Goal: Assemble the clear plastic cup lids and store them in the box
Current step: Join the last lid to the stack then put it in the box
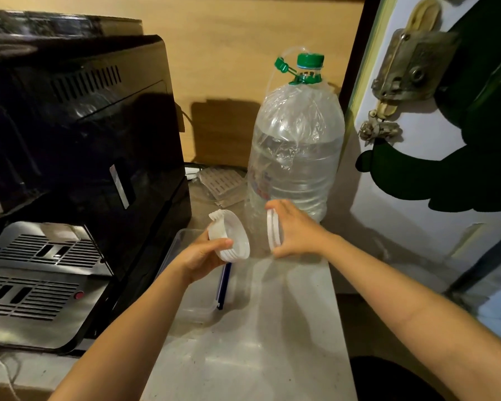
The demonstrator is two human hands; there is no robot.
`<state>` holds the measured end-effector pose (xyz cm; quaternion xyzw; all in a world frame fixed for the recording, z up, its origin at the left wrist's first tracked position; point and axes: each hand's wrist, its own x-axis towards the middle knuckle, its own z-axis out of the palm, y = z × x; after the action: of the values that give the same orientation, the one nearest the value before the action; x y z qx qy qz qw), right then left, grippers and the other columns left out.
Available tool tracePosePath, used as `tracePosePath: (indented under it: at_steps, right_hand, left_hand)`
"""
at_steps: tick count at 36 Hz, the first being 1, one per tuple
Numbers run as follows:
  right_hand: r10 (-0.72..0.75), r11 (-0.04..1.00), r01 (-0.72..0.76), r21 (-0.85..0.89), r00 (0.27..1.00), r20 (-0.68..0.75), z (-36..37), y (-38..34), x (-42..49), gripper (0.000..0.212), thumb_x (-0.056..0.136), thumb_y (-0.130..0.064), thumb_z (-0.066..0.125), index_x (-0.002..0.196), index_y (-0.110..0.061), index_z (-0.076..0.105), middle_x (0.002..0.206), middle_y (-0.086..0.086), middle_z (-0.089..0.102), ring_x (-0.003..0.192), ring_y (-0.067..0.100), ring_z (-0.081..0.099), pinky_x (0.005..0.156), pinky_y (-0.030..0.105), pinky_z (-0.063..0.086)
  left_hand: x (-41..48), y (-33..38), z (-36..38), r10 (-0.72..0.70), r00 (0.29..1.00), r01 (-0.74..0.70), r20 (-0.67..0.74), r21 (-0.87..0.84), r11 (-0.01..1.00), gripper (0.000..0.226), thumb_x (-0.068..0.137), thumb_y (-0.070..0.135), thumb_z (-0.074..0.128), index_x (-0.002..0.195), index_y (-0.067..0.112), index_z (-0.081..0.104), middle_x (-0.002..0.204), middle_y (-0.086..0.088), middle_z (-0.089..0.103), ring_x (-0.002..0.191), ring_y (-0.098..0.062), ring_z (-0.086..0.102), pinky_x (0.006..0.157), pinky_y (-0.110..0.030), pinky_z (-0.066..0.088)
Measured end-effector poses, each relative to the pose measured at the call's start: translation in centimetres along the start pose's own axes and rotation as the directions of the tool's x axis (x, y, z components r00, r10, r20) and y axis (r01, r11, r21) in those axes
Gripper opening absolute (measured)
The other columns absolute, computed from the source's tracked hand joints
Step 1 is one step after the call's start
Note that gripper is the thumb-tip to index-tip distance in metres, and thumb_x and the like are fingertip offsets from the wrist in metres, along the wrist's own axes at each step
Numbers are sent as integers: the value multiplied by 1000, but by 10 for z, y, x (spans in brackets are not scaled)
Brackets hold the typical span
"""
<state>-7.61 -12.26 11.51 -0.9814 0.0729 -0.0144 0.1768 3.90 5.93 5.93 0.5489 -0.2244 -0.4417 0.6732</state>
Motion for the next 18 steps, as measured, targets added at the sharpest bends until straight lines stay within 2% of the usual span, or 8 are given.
tracePosePath:
  at_steps: [1, 4, 8, 10, 12, 15, 18]
  right_hand:
    - [8, 998, -5, 68, 999, -43, -6, -4, 0, 82, 65, -23, 74, 130, -19, 24, 127, 6, 33, 113, 29, 46, 88, 39, 44]
    - [55, 956, -10, 293, 988, -144, -17, -13, 0, 79, 67, -18, 77, 122, -14, 20, 116, 4, 30, 104, 25, 47, 84, 36, 44]
    - [135, 851, 25, 525, 955, -264, -17, -19, 4, 80, 65, -12, 82, 109, -18, 15, 117, 2, 26, 107, 16, 38, 79, 14, 34]
    - [193, 777, 42, 628, 934, -302, -14, -21, 7, 79, 65, -8, 82, 106, -16, 15, 117, 4, 27, 111, 15, 35, 77, 11, 35]
    - [239, 697, 62, 715, 919, -313, -9, -23, 9, 75, 66, -3, 80, 103, -12, 17, 113, 3, 28, 110, 15, 34, 75, 9, 42]
    - [281, 546, 86, 833, 919, -278, -2, -25, 11, 73, 65, 1, 80, 104, -11, 19, 103, -4, 32, 106, 14, 36, 69, 3, 45]
    - [276, 422, 91, 902, 934, -224, 7, -26, 14, 85, 51, -12, 78, 117, -16, 24, 117, 2, 37, 110, 14, 43, 73, 13, 50]
  left_hand:
    - [1, 1, 2, -1, 1000, 0, -3, -17, 1000, 64, 62, 12, 63, 121, 24, 40, 109, -4, 54, 99, -21, 55, 74, -29, 57]
    - [8, 3, 5, 7, 1000, -7, 10, -38, 999, 86, 51, 18, 71, 130, 20, 36, 111, -6, 54, 101, -22, 55, 83, -36, 51]
    - [12, 6, 12, 30, 995, -30, 90, -11, 1000, 77, 55, 21, 71, 126, 24, 42, 115, -7, 54, 103, -22, 54, 87, -38, 49]
    - [13, 7, 15, 34, 994, -33, 106, -10, 999, 78, 52, 24, 72, 124, 27, 43, 116, -8, 52, 103, -22, 52, 84, -36, 51]
    - [15, 7, 17, 27, 994, -25, 103, -18, 1000, 87, 44, 24, 82, 123, 27, 43, 116, -9, 51, 103, -23, 52, 80, -34, 54]
    - [15, 9, 19, 42, 991, -38, 127, -34, 999, 106, 35, 36, 90, 128, 23, 41, 117, -11, 51, 103, -24, 53, 76, -32, 57]
    - [14, 13, 20, 73, 986, -65, 153, -54, 996, 100, 36, 39, 90, 124, 23, 46, 112, -8, 56, 100, -21, 57, 75, -31, 57]
